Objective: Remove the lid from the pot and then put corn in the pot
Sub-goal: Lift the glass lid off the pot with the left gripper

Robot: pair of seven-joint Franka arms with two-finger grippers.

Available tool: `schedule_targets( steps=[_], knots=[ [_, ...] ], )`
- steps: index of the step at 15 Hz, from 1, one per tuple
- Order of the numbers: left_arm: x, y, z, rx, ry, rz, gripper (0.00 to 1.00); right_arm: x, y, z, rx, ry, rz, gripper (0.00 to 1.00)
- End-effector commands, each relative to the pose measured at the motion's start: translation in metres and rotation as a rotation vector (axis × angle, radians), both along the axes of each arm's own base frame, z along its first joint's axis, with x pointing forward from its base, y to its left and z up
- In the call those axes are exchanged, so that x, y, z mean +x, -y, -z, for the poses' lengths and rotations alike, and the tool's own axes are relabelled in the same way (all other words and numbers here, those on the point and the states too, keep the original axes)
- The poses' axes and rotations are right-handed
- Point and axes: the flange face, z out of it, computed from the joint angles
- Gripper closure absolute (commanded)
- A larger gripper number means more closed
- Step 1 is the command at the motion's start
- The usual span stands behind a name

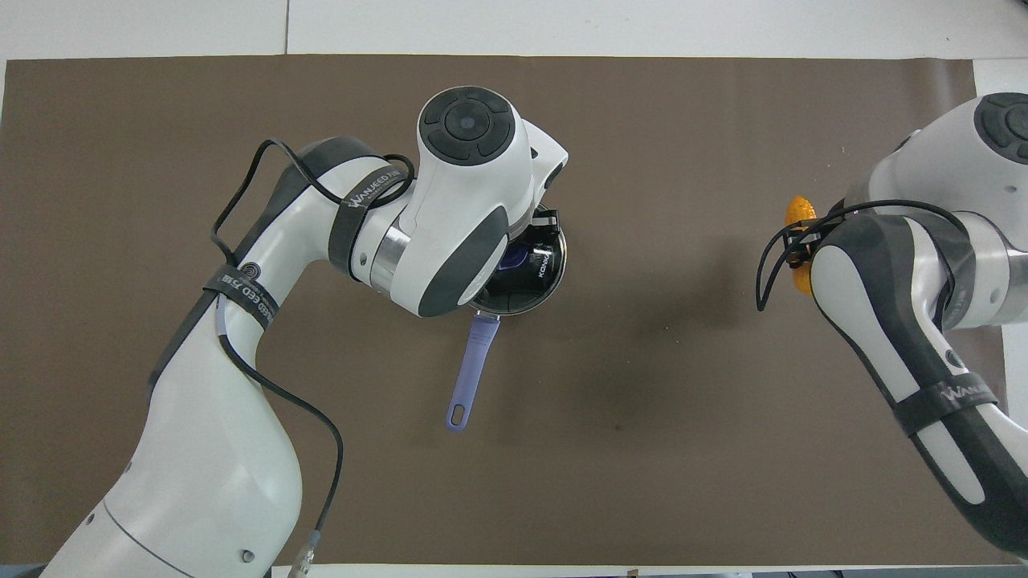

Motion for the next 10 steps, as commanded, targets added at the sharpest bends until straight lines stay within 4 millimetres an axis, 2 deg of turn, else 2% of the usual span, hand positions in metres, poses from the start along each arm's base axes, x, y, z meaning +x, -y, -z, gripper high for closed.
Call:
schedule_targets(
  steps=[1, 2, 4, 5, 6, 8, 9, 10],
  knots=[
    [-0.001, -0.033, -0.052, -0.017, -0.013, -0.043, 1.0, 0.013, -0.051, -0.025, 0.003, 0.019, -0.032, 1.0],
    [0.006, -0.055, -0.066, -0.018, -0.012, -0.067, 1.0, 0.017, -0.067, -0.034, 0.01, 0.024, -0.025, 1.0],
    [0.019, -0.097, -0.086, -0.009, -0.022, -0.098, 1.0, 0.02, -0.062, -0.036, 0.016, 0.022, -0.012, 1.0],
    [0.027, -0.125, -0.096, -0.009, -0.026, -0.085, 1.0, 0.02, -0.064, -0.035, 0.025, 0.02, -0.01, 1.0],
    [0.035, -0.165, -0.108, -0.008, -0.033, -0.058, 1.0, 0.019, -0.071, -0.034, 0.03, 0.018, -0.011, 1.0],
    [0.051, -0.245, -0.113, 0.0, -0.077, -0.012, 1.0, 0.016, -0.105, -0.038, 0.041, 0.043, 0.0, 1.0],
    [0.059, -0.284, -0.114, -0.006, -0.085, 0.0, 1.0, 0.016, -0.127, -0.04, 0.066, 0.065, 0.063, 1.0],
    [0.063, -0.313, -0.11, -0.011, -0.09, 0.011, 1.0, 0.017, -0.157, -0.043, 0.086, 0.078, 0.098, 1.0]
  ],
)
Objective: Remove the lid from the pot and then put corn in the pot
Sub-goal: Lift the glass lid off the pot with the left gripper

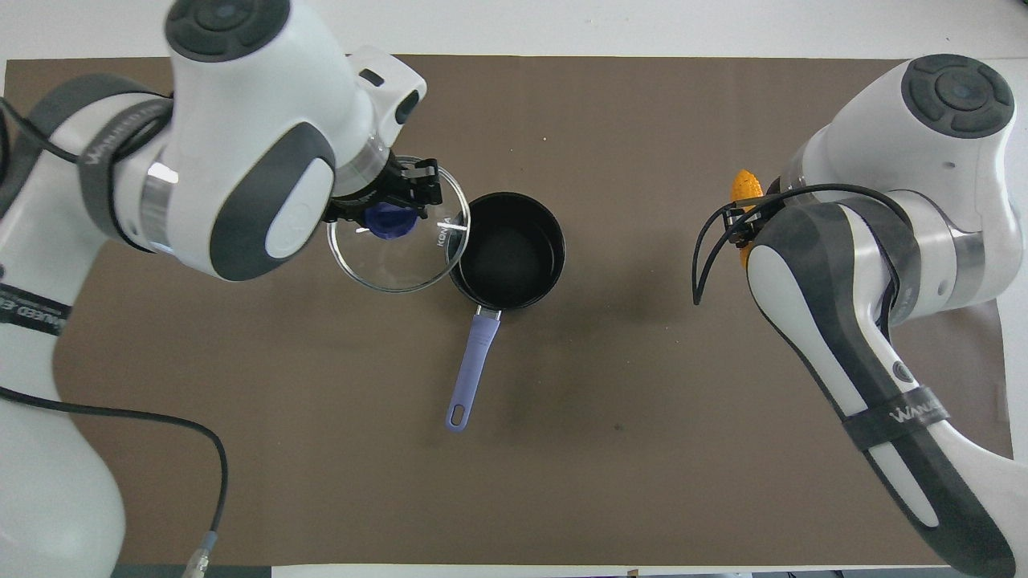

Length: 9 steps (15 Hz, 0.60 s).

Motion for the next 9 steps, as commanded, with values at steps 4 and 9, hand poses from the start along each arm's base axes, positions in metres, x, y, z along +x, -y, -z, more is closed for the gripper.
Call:
schedule_targets(
  steps=[4, 9],
  knots=[
    [-0.014, -0.154, 0.038, -0.038, 0.001, 0.087, 1.0, 0.014, -0.165, 0.012, 0.008, 0.028, 0.082, 1.0],
    [-0.058, -0.212, 0.117, -0.027, 0.049, 0.1, 1.0, -0.002, -0.249, 0.044, 0.01, 0.049, 0.111, 1.0]
  ],
)
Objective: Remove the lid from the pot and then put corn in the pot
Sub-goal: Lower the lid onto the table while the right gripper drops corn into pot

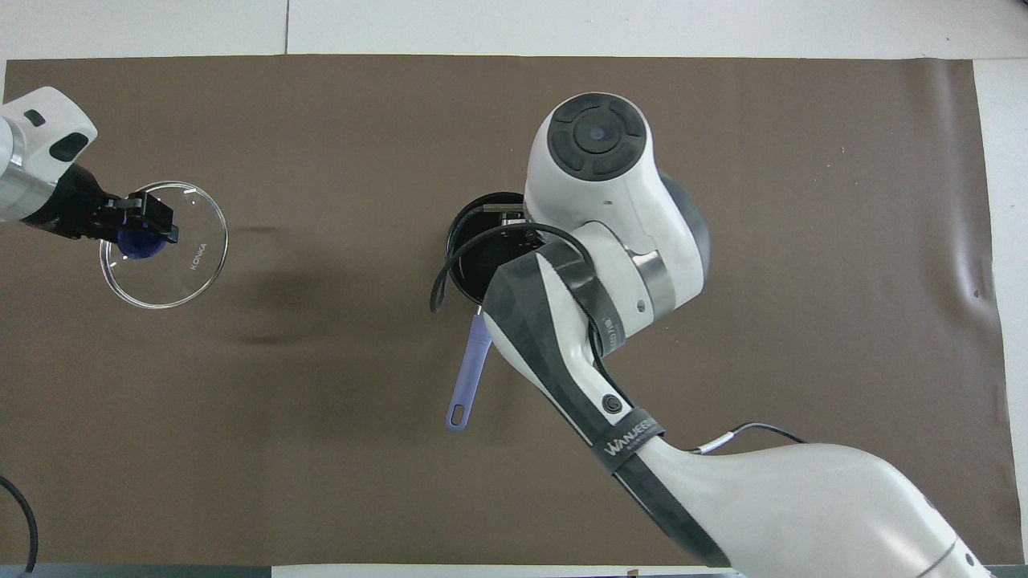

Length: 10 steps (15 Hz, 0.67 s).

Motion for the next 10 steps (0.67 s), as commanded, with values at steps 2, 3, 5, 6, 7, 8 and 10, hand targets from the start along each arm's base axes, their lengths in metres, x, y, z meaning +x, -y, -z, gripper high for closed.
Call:
schedule_targets(
  steps=[2, 3, 5, 6, 7, 8, 10],
  knots=[
    [-0.042, -0.038, 0.039, 0.006, 0.034, 0.037, 1.0, 0.001, -0.016, 0.015, 0.006, 0.021, 0.012, 1.0],
    [-0.045, -0.04, 0.047, 0.007, 0.037, 0.034, 1.0, -0.004, -0.021, 0.02, 0.015, 0.02, 0.007, 1.0],
    [-0.051, -0.039, 0.062, 0.01, 0.04, 0.036, 1.0, -0.008, -0.028, 0.026, 0.022, 0.027, 0.002, 1.0],
    [-0.055, -0.039, 0.068, 0.011, 0.043, 0.044, 1.0, -0.012, -0.035, 0.032, 0.021, 0.024, 0.006, 1.0],
    [-0.058, -0.04, 0.075, 0.012, 0.048, 0.049, 1.0, -0.013, -0.033, 0.035, 0.014, 0.015, 0.016, 1.0],
    [-0.061, -0.04, 0.08, 0.014, 0.054, 0.049, 1.0, -0.016, -0.037, 0.038, 0.015, 0.015, 0.013, 1.0],
    [-0.064, -0.039, 0.089, 0.015, 0.057, 0.05, 1.0, -0.023, -0.041, 0.048, 0.013, 0.012, 0.006, 1.0]
  ],
)
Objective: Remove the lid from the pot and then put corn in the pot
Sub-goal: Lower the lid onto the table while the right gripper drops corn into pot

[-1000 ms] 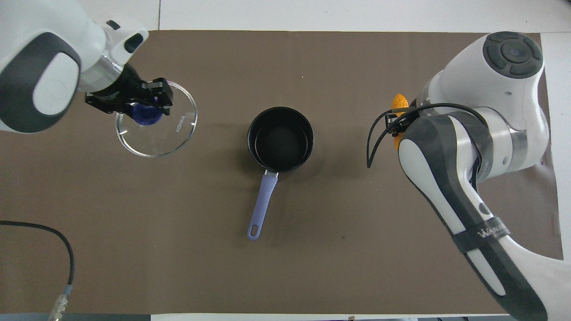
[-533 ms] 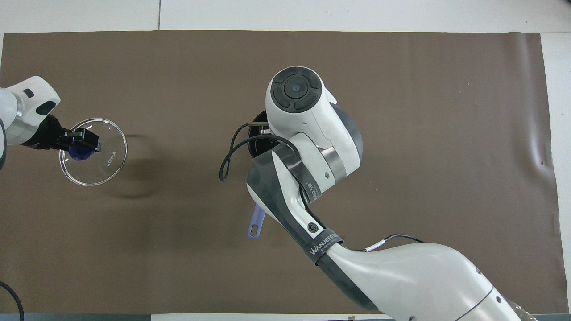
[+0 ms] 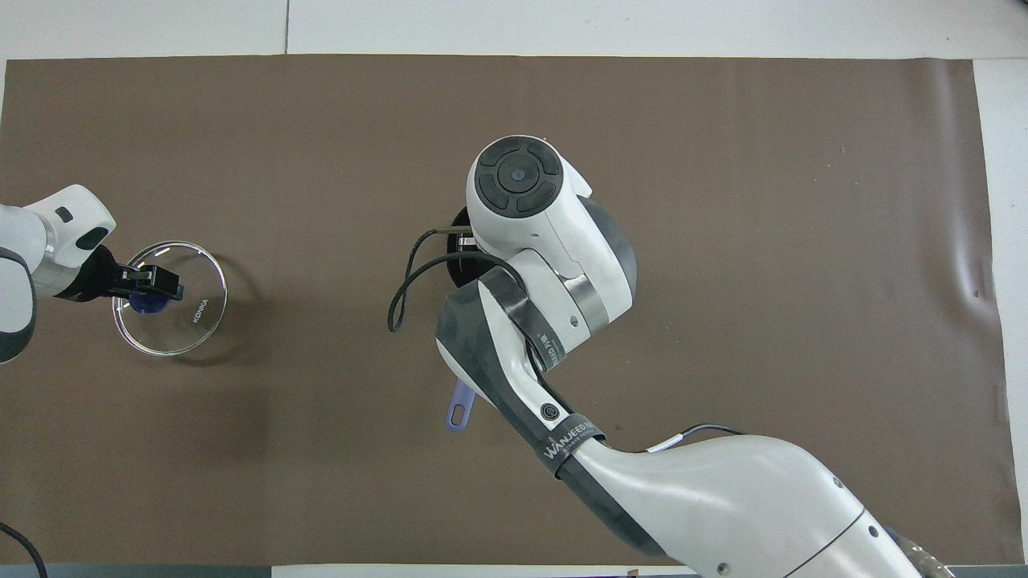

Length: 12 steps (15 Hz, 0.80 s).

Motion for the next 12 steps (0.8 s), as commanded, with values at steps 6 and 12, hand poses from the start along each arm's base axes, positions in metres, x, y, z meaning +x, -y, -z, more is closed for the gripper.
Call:
schedule_targets(
  steps=[6, 12],
  knots=[
    [-0.015, 0.0, 0.002, 0.012, 0.042, 0.032, 0.85, 0.004, 0.014, 0.003, -0.01, 0.018, 0.039, 0.0],
    [-0.002, 0.0, -0.016, 0.006, 0.039, 0.064, 0.0, 0.037, 0.122, -0.07, -0.051, 0.015, 0.072, 0.0]
  ],
)
